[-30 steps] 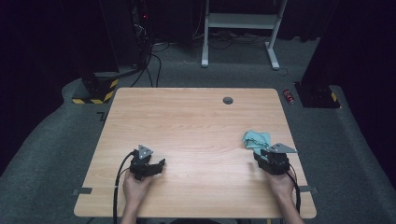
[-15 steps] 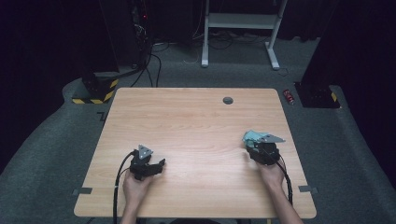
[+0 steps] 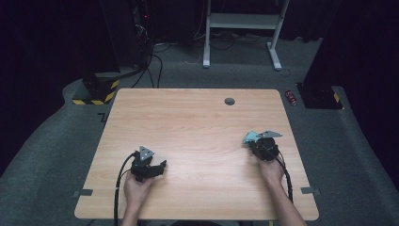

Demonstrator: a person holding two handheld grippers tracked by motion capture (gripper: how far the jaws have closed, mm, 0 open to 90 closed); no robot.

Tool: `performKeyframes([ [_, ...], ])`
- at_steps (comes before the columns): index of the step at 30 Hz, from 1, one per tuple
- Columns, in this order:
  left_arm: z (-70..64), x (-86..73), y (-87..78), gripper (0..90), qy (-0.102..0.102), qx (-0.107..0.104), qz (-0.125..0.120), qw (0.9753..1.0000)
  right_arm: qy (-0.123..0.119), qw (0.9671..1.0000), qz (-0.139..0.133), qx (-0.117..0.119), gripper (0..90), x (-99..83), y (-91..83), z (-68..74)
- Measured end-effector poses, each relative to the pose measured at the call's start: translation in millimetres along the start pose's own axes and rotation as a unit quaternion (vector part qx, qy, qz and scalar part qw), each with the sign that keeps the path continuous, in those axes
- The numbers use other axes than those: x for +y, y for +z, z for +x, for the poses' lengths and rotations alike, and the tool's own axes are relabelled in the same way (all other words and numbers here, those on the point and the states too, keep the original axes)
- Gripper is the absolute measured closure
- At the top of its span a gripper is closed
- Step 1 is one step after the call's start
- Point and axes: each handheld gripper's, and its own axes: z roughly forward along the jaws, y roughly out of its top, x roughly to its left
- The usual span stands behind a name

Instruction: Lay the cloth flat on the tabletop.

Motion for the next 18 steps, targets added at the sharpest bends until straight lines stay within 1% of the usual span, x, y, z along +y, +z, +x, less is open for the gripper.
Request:
performKeyframes([
  [2,0.1,0.0,0.0,29.1,0.000,0.000,0.000,1.0000,-0.001,1.0000,0.001,-0.001,87.7,-0.2,0.4,0.6],
  [7,0.1,0.0,-0.1,29.0,0.000,0.000,0.000,1.0000,-0.004,1.0000,-0.005,0.002,89.1,0.3,-1.2,2.3],
  [8,0.1,0.0,0.0,29.0,0.000,0.000,0.000,1.0000,-0.003,0.9999,-0.011,0.012,89.1,1.2,-3.6,4.5],
  [9,0.0,0.0,0.0,29.1,0.000,0.000,0.000,1.0000,-0.002,0.9998,-0.013,0.016,89.2,1.5,-4.7,6.1],
  [10,0.0,0.0,0.0,29.1,0.000,0.000,0.000,1.0000,-0.005,0.9996,-0.016,0.022,89.2,2.0,-6.1,7.7],
  [11,0.0,0.0,0.0,29.0,0.000,0.000,0.000,1.0000,-0.005,0.9996,-0.016,0.022,89.2,2.0,-6.1,7.7],
  [12,0.0,0.0,0.0,29.1,0.001,0.000,0.000,1.0000,-0.006,0.9991,-0.020,0.037,89.2,3.1,-9.1,12.5],
  [14,0.1,0.0,0.0,29.0,0.001,0.000,0.000,1.0000,-0.007,0.9989,-0.021,0.041,89.2,3.4,-9.7,14.1],
  [15,0.0,0.0,0.0,29.0,0.001,0.000,0.000,1.0000,-0.011,0.9983,-0.023,0.053,89.2,4.5,-10.8,19.3],
  [16,0.0,0.0,0.0,29.1,0.001,0.000,0.000,1.0000,-0.011,0.9983,-0.023,0.053,89.2,4.5,-10.8,19.3],
  [18,0.0,0.0,0.0,29.1,0.001,0.000,0.000,1.0000,-0.011,0.9975,-0.025,0.065,89.2,5.5,-11.3,24.6],
])
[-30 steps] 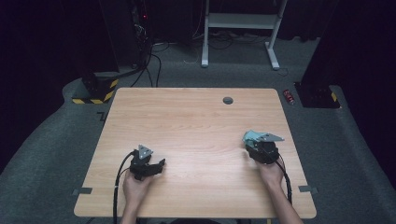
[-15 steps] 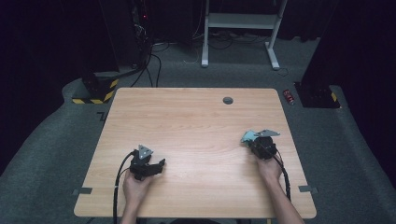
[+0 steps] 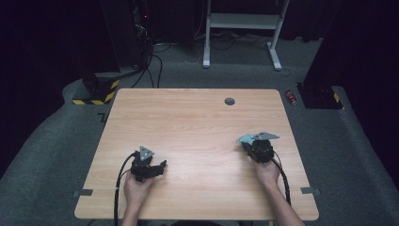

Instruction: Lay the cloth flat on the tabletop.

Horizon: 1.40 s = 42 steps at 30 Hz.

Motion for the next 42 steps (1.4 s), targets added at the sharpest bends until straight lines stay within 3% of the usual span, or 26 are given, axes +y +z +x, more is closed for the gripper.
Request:
performKeyframes([
  [7,0.0,0.0,0.0,29.0,0.000,0.000,0.000,1.0000,-0.017,0.9988,-0.010,0.044,89.2,10.1,2.9,26.6],
  [19,0.0,0.0,0.0,29.0,0.000,0.000,0.000,1.0000,-0.034,0.9952,-0.012,0.090,89.1,22.5,13.8,59.8],
  [28,-0.2,0.0,0.0,28.7,0.001,0.000,0.001,1.0000,-0.064,0.9882,-0.012,0.139,89.1,39.8,29.6,104.7],
  [34,-0.3,0.0,0.0,28.7,0.001,0.000,0.001,1.0000,-0.068,0.9831,-0.013,0.169,89.1,49.6,38.1,128.5],
  [37,-0.3,0.0,0.0,28.7,0.001,0.000,0.001,1.0000,-0.071,0.9816,-0.013,0.177,89.0,52.0,40.2,135.2],
  [38,-0.4,0.0,0.1,28.7,0.000,0.000,0.000,1.0000,-0.074,0.9798,-0.013,0.186,88.9,54.2,43.5,142.5],
  [42,-0.4,0.0,0.1,28.7,0.001,0.000,0.000,1.0000,-0.083,0.9788,-0.011,0.187,88.8,56.1,47.1,150.0],
])
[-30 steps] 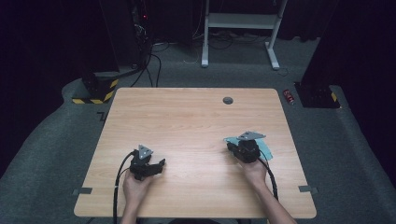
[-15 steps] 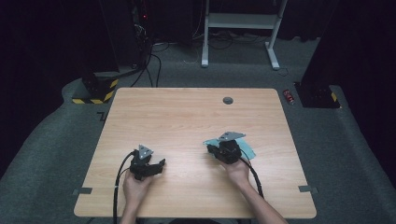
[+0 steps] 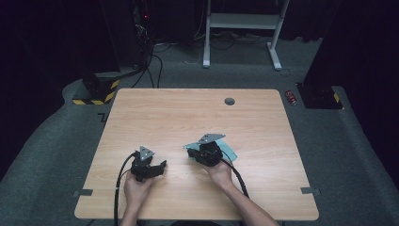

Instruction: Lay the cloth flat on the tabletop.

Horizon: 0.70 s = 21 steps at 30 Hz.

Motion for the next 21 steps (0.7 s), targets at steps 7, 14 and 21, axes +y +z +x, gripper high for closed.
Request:
performKeyframes([
  [7,-0.8,0.0,0.0,28.7,0.002,-0.002,0.000,1.0000,0.004,0.9991,0.035,0.022,80.6,-6.0,13.6,-2.3],
  [14,1.5,0.3,0.0,28.8,-0.005,-0.018,-0.003,0.9998,-0.005,0.9993,0.019,0.033,69.6,-11.1,-5.5,-1.9],
  [21,-2.3,4.5,0.3,36.3,-0.016,-0.046,-0.016,0.9987,-0.006,0.9994,-0.013,-0.030,68.8,-29.9,-60.3,-31.8],
])
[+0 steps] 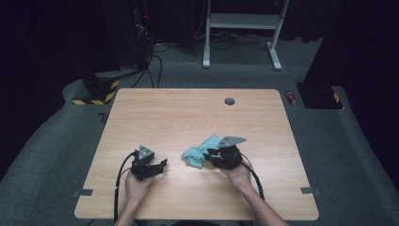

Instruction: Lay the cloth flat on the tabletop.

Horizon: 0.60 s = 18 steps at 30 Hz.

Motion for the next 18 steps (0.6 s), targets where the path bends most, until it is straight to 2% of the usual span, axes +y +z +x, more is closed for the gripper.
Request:
performKeyframes([
  [1,-3.0,1.8,0.1,36.3,0.005,-0.004,0.001,1.0000,0.010,0.9999,-0.001,-0.009,68.9,-3.9,-6.2,-7.8],
  [2,-3.0,1.8,0.1,36.1,0.005,-0.004,0.001,1.0000,0.010,0.9999,-0.001,-0.009,68.9,-3.9,-6.2,-7.8],
  [3,-12.0,8.1,0.3,36.1,0.021,-0.014,0.000,0.9997,0.027,0.9994,-0.002,-0.024,69.3,-12.2,-16.2,-20.9],
  [4,-17.1,12.0,0.4,36.1,0.029,-0.019,0.000,0.9994,0.030,0.9991,0.000,-0.028,69.3,-15.0,-19.1,-24.0],
  [5,-17.1,12.0,0.4,36.2,0.029,-0.019,0.000,0.9994,0.030,0.9991,0.000,-0.028,69.3,-15.0,-19.1,-24.0],
  [7,-31.6,25.1,2.4,36.3,0.060,-0.031,0.000,0.9977,0.022,0.9989,0.006,-0.041,69.2,-24.4,-26.1,-27.2],
  [8,-31.6,25.1,2.4,36.6,0.060,-0.031,0.000,0.9977,0.018,0.9989,0.007,-0.042,69.2,-26.2,-26.5,-27.2],
  [9,-40.3,34.0,4.6,36.7,0.076,-0.031,0.001,0.9966,0.014,0.9989,0.011,-0.043,69.1,-28.9,-26.1,-27.1],
  [10,-40.3,34.0,4.6,36.7,0.076,-0.031,0.001,0.9966,0.014,0.9989,0.011,-0.043,69.1,-28.9,-26.1,-27.1],
  [11,-48.4,43.2,7.3,37.2,0.083,-0.036,-0.001,0.9959,0.006,0.9985,0.021,-0.051,68.7,-32.7,-23.7,-27.2],
  [12,-48.4,43.2,7.3,37.4,0.083,-0.036,-0.001,0.9959,0.006,0.9985,0.021,-0.051,68.7,-32.7,-23.7,-27.2],
  [13,-54.3,49.7,9.7,37.4,0.091,-0.039,-0.002,0.9951,0.000,0.9974,0.034,-0.064,68.6,-35.7,-20.9,-28.2],
  [15,-58.2,53.5,11.6,37.7,0.093,-0.043,-0.003,0.9947,0.000,0.9970,0.037,-0.069,68.8,-36.6,-20.2,-29.4],
  [18,-68.6,63.3,17.6,38.1,0.108,-0.048,-0.001,0.9930,0.021,0.9957,0.042,-0.079,71.2,-40.0,-18.8,-37.3],
])
